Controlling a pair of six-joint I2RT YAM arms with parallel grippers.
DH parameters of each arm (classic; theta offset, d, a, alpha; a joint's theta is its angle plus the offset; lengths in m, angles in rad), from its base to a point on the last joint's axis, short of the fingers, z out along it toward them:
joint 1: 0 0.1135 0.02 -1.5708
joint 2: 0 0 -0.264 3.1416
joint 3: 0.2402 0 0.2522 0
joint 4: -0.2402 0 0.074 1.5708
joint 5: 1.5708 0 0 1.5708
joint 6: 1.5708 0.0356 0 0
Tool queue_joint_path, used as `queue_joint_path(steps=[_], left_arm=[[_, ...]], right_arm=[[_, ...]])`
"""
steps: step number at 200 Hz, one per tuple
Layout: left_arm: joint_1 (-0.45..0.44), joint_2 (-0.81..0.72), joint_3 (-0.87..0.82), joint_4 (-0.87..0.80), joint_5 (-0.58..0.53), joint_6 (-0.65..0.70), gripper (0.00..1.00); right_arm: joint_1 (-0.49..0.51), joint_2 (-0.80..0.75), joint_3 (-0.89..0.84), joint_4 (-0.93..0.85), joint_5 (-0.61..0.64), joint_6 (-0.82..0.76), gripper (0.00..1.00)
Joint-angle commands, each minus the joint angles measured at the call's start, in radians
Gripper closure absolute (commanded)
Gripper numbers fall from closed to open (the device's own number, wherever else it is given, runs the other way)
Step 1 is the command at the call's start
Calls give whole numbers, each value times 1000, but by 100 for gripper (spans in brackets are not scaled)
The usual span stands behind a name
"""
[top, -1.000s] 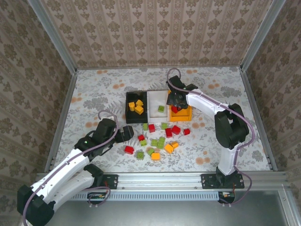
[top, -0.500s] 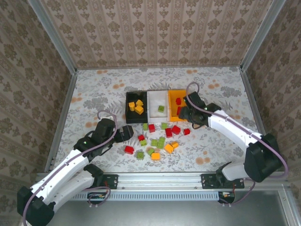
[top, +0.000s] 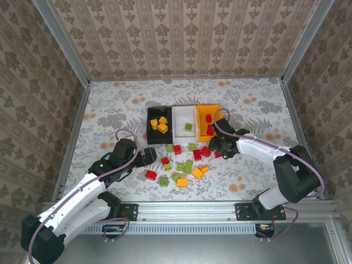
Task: Sort the legos into containers by color
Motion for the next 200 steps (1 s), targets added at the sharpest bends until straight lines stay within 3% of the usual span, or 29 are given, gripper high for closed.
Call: queue_joint_path(steps=[1, 67, 105, 146, 200], left_arm=[[10, -6, -16, 5, 8, -17, 0], [26, -8, -25, 15, 21, -18, 0], [31, -8, -25, 13, 31, -17, 0], [33, -6, -23, 12, 39, -12, 0], [35, -5, -5, -16, 41, -8, 0]], right_arm=[[3, 29, -13, 1, -19, 46, 39], [5, 4, -79, -4, 7, 48, 61], [5, -88, -49, -66, 24, -20, 72], [5, -185, 102, -155, -4, -140, 73], [1, 79, 366, -146, 97, -188, 71]])
